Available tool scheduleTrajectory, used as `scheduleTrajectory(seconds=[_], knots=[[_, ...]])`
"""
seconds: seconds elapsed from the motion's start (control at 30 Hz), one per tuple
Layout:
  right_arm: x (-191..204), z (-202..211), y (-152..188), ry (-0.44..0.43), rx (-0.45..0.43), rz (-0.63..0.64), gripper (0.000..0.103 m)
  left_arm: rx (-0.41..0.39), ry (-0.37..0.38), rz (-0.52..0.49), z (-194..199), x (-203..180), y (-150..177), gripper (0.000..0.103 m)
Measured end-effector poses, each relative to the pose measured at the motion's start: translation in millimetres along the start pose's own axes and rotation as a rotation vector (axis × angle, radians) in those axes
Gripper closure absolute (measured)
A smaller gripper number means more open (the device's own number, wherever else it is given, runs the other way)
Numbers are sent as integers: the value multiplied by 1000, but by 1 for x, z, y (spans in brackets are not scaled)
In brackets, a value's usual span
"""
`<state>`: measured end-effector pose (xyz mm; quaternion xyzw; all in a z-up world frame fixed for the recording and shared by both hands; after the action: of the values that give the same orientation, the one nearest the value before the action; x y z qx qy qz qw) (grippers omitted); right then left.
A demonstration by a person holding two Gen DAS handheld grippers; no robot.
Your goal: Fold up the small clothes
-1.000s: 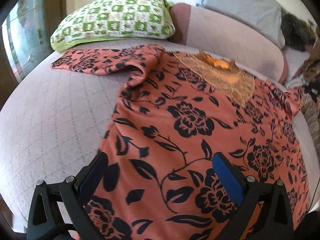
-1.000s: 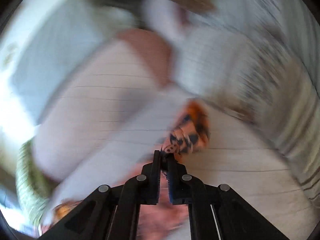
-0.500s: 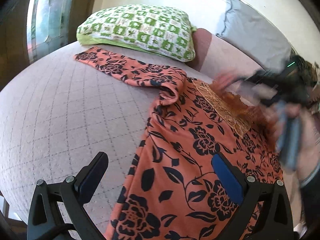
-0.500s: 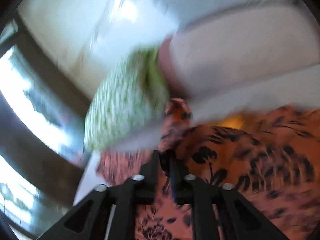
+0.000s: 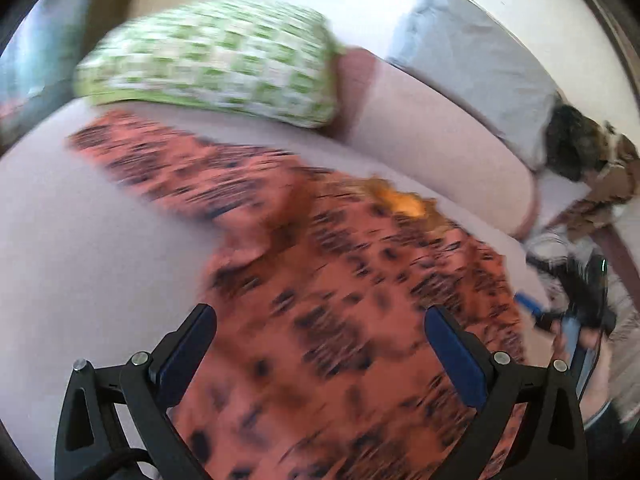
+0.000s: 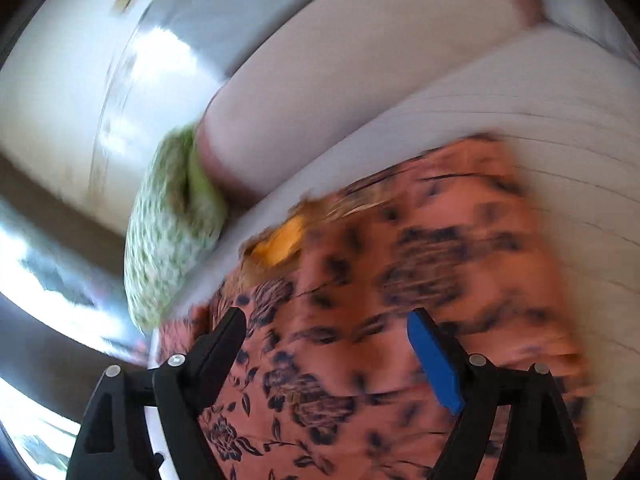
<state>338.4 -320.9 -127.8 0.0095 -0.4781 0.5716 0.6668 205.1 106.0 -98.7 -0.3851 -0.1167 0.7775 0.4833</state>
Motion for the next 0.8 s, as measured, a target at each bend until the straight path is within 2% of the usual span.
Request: scheduleTrajectory(seconds=[0.07,0.1,0.17,0.2,0.27,0.33,0.37,0.4,0.47,0.5,0.57,0.6,0.67,0.7,0.8], knots=[[-15,18,12,-12,-1,-3,18,62,52,-18,-36,-18,-24,0],[-17,21,19,-24,15,18,18,91,56,-21,-54,-25,-33,0],[-13,17,30,-32,48,74,18,120,33,-30,-82,-32,-47,1],[-13,17,34,-39,57,92,18,119,-11,-29,-98,-31,-56,1],[-7,12,39,-54,74,142,18,140,-51,23,-114,-23,-60,2],[3,12,46,-76,68,195,18,175,-61,67,-125,-13,-58,17],[6,12,48,-81,65,211,18,187,-75,69,-127,-12,-57,33],[8,11,49,-88,64,220,18,216,-101,69,-133,-9,-55,59],[7,18,51,-117,67,227,18,247,-150,66,-140,-6,-53,87],[8,20,51,-122,63,234,18,233,-180,56,-141,-5,-53,92],[5,23,48,-95,43,245,18,190,-191,68,-128,-6,-55,96],[3,22,48,-91,43,238,18,99,-194,28,-107,-16,-56,99],[-5,25,47,-69,32,217,18,-9,-208,-13,-79,-25,-49,99],[-8,26,46,-63,27,208,18,-23,-232,-18,-74,-24,-39,99],[-12,26,45,-40,30,189,18,35,-341,-10,-99,-4,-22,96]])
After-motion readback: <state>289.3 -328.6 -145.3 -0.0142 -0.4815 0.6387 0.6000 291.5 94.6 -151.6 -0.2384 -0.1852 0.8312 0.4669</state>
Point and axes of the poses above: each gripper's, at about its wrist camera, not at the fingertips, and z roughly against the way its jaws point, x to its left, y to its underside, the point moved 2 cm from there along -z, roughly the way its jaws point, and after that the axes turned 12 degrees about z, right-handed, at the moved point
